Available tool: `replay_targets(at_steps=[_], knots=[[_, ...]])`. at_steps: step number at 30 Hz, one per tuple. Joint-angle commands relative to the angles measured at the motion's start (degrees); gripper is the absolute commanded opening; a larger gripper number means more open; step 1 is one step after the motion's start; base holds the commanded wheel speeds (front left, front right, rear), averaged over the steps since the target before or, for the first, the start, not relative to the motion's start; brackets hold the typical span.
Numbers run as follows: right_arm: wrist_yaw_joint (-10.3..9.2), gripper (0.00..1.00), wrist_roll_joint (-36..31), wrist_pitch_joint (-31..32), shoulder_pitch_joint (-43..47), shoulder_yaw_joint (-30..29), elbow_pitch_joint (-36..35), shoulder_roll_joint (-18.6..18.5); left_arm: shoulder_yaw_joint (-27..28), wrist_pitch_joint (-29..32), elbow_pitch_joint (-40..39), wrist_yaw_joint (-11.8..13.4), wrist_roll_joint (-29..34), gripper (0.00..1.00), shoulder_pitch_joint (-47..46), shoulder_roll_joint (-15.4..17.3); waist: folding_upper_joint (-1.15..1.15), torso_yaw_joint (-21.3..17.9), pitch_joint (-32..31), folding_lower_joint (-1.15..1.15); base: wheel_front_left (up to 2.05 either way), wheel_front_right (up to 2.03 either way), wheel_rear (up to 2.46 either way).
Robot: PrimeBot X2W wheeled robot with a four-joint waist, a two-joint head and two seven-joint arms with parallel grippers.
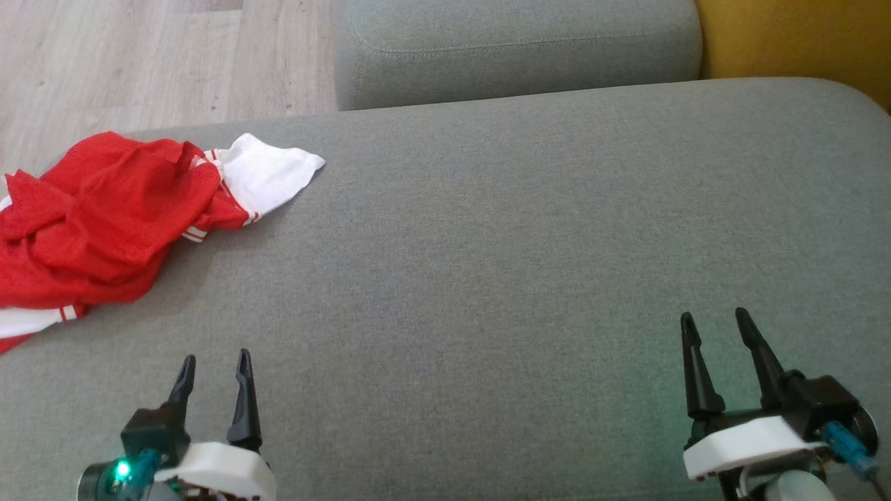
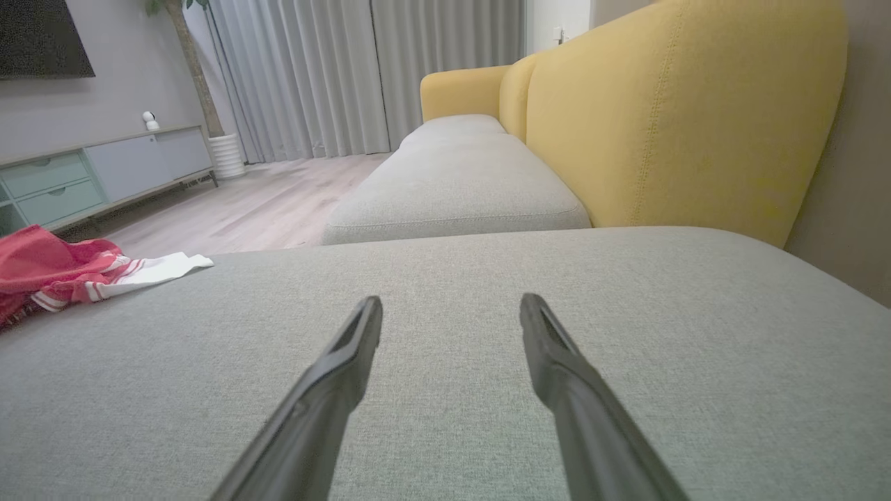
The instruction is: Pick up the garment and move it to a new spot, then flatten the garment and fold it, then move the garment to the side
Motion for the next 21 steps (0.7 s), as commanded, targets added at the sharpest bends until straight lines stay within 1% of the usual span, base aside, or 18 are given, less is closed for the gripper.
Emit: replay_targets(at_steps=[1, 21], knots=[[-0.04, 1.00, -2.0, -1.1, -1.7, 1.3, -1.4, -0.4, 2.0, -1.2, -1.6, 0.5, 2.1, 1.00, -1.2, 0.7, 0.00, -0.1, 0.0, 0.00, 0.00, 0.00, 0.00], [-0.04, 1.00, -1.0, -1.1, -1.4, 1.8, -0.2, -0.7, 3.6, -1.2, 0.0, -0.1, 1.1, 1.00, -1.7, 0.3, 0.00, 0.1, -0.2, 0.00, 0.00, 0.00, 0.00]])
